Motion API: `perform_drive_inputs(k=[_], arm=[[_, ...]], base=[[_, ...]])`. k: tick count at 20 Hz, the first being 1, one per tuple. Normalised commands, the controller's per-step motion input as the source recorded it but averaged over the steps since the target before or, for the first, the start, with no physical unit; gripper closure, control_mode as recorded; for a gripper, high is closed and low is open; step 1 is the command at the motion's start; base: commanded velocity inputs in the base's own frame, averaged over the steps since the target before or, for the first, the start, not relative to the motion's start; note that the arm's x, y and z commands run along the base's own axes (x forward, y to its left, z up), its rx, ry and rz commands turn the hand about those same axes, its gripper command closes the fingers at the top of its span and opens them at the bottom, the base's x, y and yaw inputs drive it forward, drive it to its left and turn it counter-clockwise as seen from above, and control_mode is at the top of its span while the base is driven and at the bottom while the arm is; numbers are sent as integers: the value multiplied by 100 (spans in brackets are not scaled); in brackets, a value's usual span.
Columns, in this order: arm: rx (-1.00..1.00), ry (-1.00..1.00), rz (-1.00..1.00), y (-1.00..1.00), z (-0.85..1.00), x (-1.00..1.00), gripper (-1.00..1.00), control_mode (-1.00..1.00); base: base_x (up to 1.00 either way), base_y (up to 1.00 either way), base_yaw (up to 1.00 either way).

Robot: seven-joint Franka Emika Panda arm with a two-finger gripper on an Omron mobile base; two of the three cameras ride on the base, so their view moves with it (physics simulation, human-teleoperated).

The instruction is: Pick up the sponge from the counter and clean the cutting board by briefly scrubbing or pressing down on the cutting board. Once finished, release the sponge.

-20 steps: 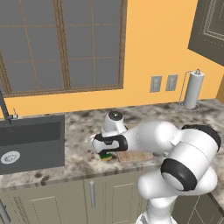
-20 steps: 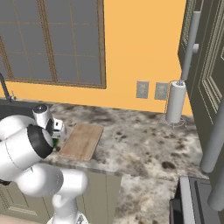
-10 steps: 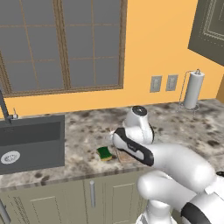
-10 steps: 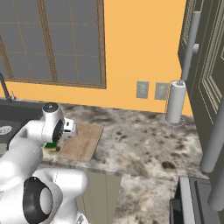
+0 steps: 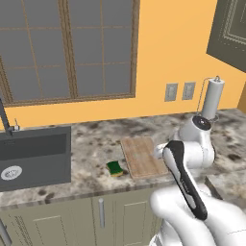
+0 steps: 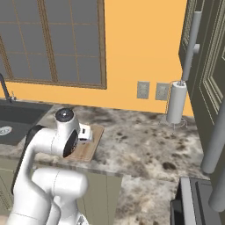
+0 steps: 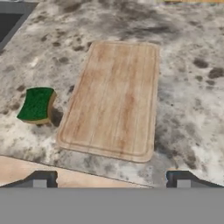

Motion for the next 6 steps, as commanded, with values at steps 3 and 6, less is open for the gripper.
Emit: perform_drive_inputs(k=[3,6], arm=[[0,0,0,-100,37,-68,-100,-100],[0,0,0,-96,31,-57,-100,-100]], base=[[0,0,0],[0,0,0]])
